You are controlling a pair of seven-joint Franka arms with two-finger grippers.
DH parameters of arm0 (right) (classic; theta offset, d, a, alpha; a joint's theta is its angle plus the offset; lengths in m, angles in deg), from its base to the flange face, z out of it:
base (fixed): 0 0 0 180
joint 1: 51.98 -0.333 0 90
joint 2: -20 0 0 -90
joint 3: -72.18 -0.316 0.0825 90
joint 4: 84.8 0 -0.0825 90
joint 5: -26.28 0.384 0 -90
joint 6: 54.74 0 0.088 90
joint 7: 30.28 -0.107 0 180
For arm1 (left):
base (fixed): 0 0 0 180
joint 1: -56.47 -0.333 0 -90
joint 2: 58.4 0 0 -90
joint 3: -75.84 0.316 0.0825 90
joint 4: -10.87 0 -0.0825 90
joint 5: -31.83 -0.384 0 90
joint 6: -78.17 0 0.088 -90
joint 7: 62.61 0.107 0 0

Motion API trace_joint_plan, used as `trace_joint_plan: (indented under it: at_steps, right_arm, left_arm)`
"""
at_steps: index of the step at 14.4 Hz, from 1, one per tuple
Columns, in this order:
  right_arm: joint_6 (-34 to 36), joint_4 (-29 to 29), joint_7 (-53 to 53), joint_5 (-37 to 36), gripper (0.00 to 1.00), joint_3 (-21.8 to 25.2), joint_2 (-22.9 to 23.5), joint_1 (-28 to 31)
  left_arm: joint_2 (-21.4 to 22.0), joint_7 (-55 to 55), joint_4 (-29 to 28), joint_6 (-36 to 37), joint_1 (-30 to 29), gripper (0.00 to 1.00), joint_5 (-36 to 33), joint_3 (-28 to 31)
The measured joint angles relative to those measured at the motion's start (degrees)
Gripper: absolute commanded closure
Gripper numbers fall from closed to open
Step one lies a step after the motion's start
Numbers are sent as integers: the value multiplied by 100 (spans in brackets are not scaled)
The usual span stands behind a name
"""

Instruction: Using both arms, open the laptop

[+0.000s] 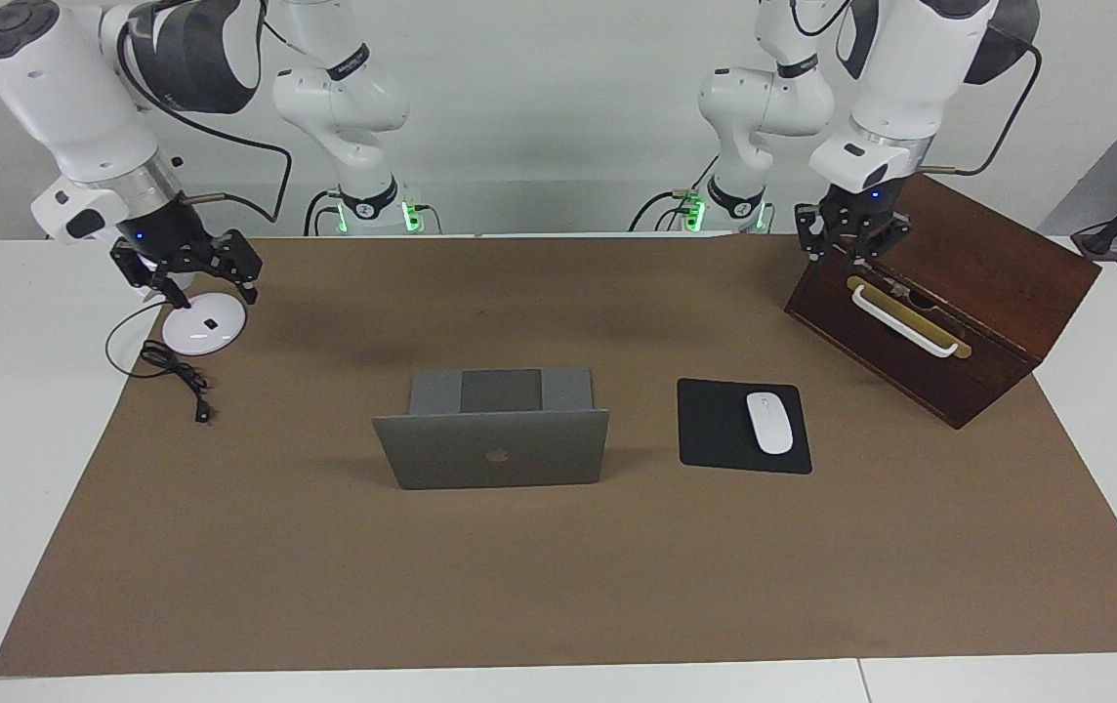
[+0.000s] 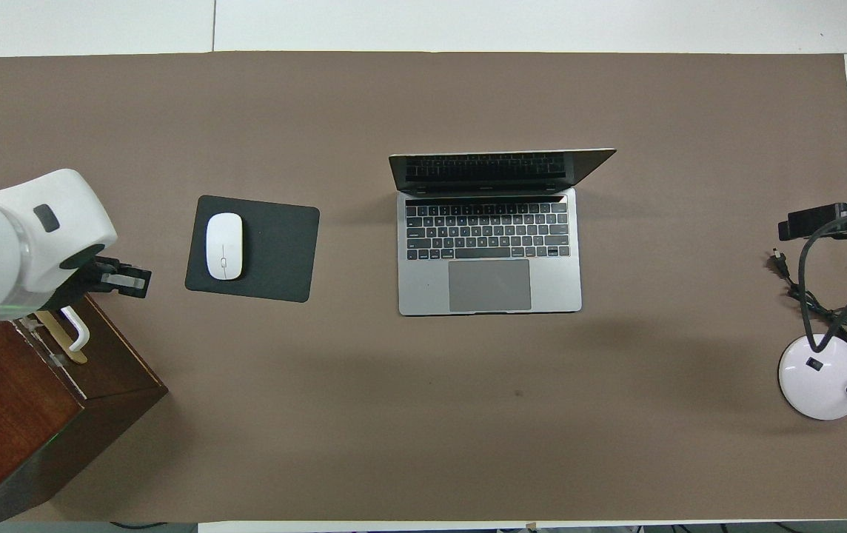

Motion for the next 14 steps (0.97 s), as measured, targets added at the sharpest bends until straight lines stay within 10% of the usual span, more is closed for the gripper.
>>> trace_joint_plan:
  at_steps: [14]
  right_arm:
    - [-168, 90, 0, 0, 0, 36, -6, 16]
  left_arm:
    - [-126, 330, 559, 109, -1205, 0, 41, 6]
